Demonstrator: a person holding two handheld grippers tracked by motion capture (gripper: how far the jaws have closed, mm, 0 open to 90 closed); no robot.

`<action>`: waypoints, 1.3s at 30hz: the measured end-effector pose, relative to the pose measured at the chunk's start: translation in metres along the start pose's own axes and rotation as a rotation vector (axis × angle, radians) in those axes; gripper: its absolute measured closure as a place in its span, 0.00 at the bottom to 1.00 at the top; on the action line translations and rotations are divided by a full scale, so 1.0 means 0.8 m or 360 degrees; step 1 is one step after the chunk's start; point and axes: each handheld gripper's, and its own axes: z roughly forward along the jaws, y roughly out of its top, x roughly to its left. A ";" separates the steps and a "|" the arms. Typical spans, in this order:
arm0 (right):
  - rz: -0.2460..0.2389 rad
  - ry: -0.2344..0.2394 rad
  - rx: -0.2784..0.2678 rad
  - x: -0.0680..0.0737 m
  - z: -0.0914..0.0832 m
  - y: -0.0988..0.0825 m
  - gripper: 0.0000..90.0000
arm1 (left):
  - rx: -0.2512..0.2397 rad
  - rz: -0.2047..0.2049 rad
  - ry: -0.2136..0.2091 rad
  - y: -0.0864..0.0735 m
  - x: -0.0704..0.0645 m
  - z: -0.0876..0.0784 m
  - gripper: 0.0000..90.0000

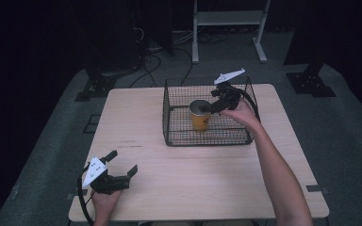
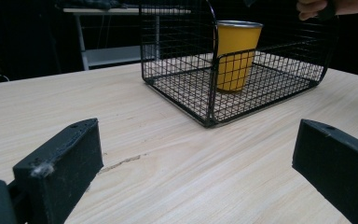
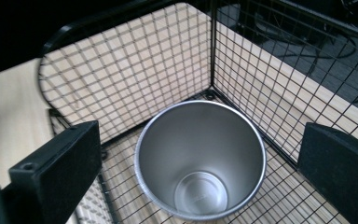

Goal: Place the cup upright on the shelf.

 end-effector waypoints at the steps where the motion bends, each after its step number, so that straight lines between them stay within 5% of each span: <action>1: 0.0012 0.0020 -0.0018 0.001 -0.003 -0.001 0.00 | 0.0005 0.0002 -0.0003 0.000 0.000 0.000 0.01; 15: 0.0026 0.0078 -0.0067 0.022 -0.050 -0.041 0.00 | 0.0005 0.0013 -0.0010 0.000 -0.002 -0.001 0.01; 39: -0.0013 0.0127 -0.0057 0.050 -0.086 -0.077 0.00 | 0.0004 0.0012 -0.0006 0.000 -0.001 -0.001 0.01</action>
